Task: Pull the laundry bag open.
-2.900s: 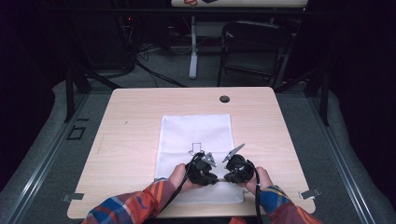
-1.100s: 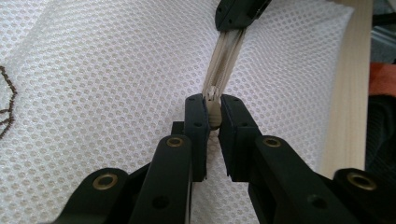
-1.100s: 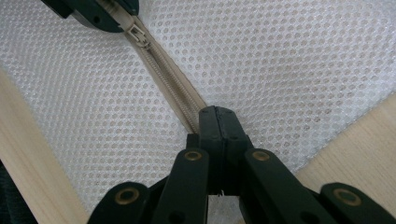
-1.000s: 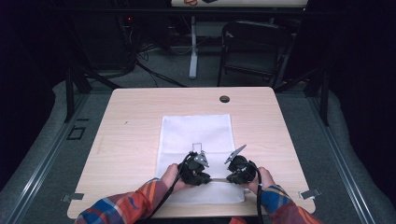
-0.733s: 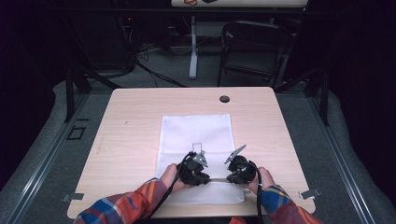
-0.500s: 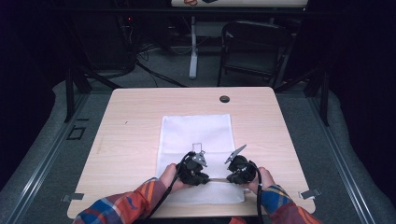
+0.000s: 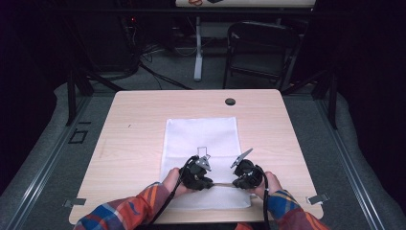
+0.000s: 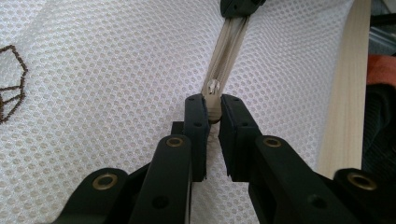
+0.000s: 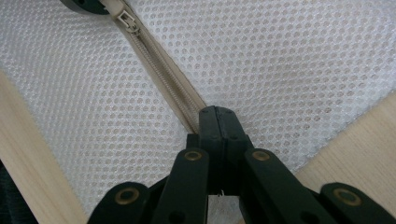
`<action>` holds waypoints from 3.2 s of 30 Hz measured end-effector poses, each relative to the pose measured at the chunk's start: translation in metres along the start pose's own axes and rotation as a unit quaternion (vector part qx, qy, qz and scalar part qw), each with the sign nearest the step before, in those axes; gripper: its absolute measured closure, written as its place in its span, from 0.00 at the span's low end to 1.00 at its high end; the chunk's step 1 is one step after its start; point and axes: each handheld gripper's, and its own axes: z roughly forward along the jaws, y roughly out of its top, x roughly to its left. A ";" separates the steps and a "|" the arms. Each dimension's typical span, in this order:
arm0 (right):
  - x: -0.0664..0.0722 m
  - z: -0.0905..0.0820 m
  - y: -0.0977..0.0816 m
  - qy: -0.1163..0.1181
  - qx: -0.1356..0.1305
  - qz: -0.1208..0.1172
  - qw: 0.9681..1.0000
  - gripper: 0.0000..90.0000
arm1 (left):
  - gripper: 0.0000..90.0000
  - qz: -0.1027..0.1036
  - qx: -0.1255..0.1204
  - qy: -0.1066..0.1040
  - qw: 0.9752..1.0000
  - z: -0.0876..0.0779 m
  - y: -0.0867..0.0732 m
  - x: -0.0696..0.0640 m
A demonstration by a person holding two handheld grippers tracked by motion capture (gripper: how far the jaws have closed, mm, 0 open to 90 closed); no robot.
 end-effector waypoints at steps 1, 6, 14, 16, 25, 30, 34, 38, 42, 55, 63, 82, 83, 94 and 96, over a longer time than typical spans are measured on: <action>0.000 0.000 0.000 0.000 -0.002 0.002 1.000 1.00 | 0.91 0.002 0.001 0.002 1.000 0.000 0.000 -0.001; 0.001 0.000 0.000 -0.002 -0.002 0.001 1.000 1.00 | 0.91 0.002 0.001 0.001 1.000 -0.002 -0.001 0.000; 0.001 0.000 0.000 -0.001 -0.001 0.001 1.000 1.00 | 0.91 0.002 0.001 0.000 1.000 -0.003 -0.002 -0.001; 0.001 0.000 0.000 -0.001 0.002 -0.002 1.000 1.00 | 0.91 0.002 0.001 0.001 1.000 -0.003 -0.002 -0.001; 0.000 0.000 0.000 0.000 -0.003 0.001 1.000 1.00 | 0.91 -0.001 0.002 0.000 1.000 -0.006 -0.005 0.001; 0.001 0.000 0.000 0.000 -0.001 0.000 1.000 1.00 | 0.91 -0.006 -0.001 0.000 1.000 -0.010 -0.010 0.002; 0.000 0.000 0.000 0.001 0.001 -0.002 1.000 1.00 | 0.91 -0.006 -0.004 -0.003 1.000 -0.011 -0.011 0.004; -0.001 0.000 -0.001 0.005 -0.004 0.005 1.000 1.00 | 0.91 -0.007 -0.002 -0.001 1.000 -0.012 -0.012 0.003; 0.001 0.002 -0.001 0.007 -0.013 0.011 1.000 1.00 | 0.91 -0.008 -0.005 -0.004 1.000 -0.013 -0.014 0.004; 0.001 0.000 0.000 0.000 -0.003 0.001 1.000 1.00 | 0.91 -0.013 -0.012 0.000 1.000 -0.020 -0.019 0.004; 0.000 0.000 0.000 -0.002 0.002 -0.003 1.000 1.00 | 0.91 -0.020 -0.016 0.003 1.000 -0.025 -0.023 0.006; 0.000 0.000 -0.001 0.003 -0.004 0.002 1.000 1.00 | 0.91 -0.018 -0.014 0.001 1.000 -0.033 -0.030 0.006; 0.000 0.000 -0.001 0.004 -0.005 0.002 1.000 1.00 | 0.91 -0.021 -0.016 0.001 1.000 -0.033 -0.031 0.005; 0.002 0.000 0.001 -0.007 0.007 -0.008 1.000 1.00 | 0.90 -0.034 -0.021 0.008 0.999 -0.027 -0.031 0.007; 0.001 0.000 0.000 -0.004 0.004 -0.004 1.000 1.00 | 0.91 -0.032 -0.017 0.011 0.999 -0.026 -0.032 0.006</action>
